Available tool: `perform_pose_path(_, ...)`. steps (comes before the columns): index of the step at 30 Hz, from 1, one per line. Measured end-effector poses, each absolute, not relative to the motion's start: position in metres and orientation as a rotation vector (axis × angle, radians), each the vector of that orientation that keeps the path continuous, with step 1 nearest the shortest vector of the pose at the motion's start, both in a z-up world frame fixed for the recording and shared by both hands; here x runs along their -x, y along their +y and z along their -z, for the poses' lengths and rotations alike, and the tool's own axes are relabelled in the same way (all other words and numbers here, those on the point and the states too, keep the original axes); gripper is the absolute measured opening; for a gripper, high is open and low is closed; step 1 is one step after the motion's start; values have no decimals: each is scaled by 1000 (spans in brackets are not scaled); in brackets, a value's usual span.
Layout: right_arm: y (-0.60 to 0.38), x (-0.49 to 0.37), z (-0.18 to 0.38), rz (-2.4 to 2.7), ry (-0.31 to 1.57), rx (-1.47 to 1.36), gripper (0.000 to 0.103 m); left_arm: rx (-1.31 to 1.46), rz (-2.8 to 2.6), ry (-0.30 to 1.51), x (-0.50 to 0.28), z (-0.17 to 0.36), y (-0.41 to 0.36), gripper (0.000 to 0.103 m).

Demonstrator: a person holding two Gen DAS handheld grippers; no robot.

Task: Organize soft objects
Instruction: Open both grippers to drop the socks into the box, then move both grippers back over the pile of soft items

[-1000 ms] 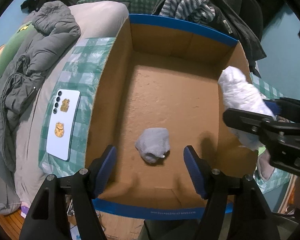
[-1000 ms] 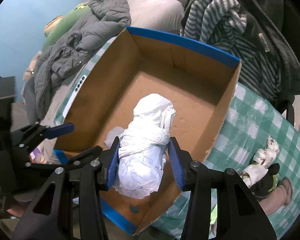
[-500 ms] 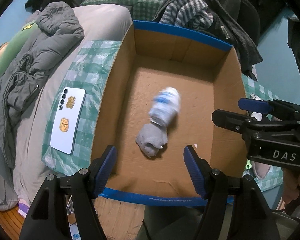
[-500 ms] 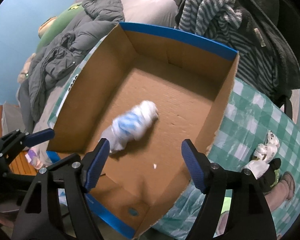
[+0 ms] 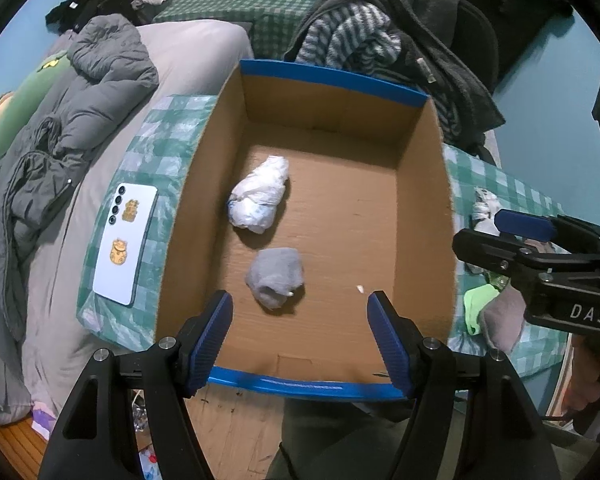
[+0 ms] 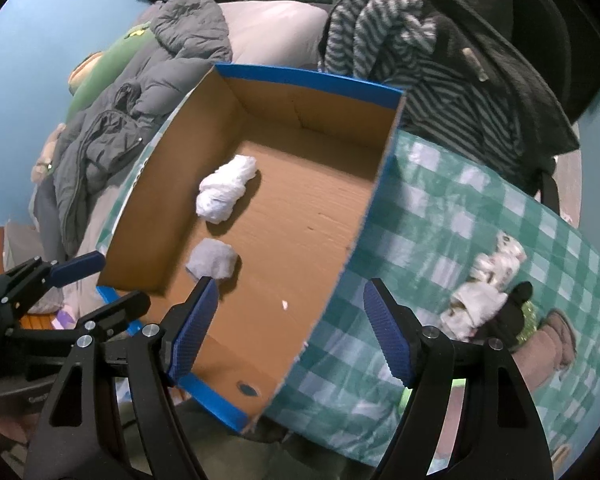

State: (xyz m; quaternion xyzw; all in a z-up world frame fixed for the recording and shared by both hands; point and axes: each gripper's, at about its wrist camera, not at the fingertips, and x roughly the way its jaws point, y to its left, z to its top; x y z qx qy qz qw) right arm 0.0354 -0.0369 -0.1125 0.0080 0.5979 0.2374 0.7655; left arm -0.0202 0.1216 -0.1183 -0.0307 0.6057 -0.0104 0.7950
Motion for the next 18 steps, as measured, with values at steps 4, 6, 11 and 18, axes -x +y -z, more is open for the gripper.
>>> perform_pose_path(4,-54,-29,105,-492,1291,-37,77,44,42,1301,21,116,110,71)
perform_pose_path(6,-64,-25,103,-478,1289,-51,78,32,56,1302,21,114,102,71)
perform_pose_path(11,-92,-18,99,-427,1287,-103,78,-1,94,1300,22,111,83,71)
perform_pose_path(18,-130,-12,96,-358,1282,-173,78,-53,152,1298,20,108,52,71)
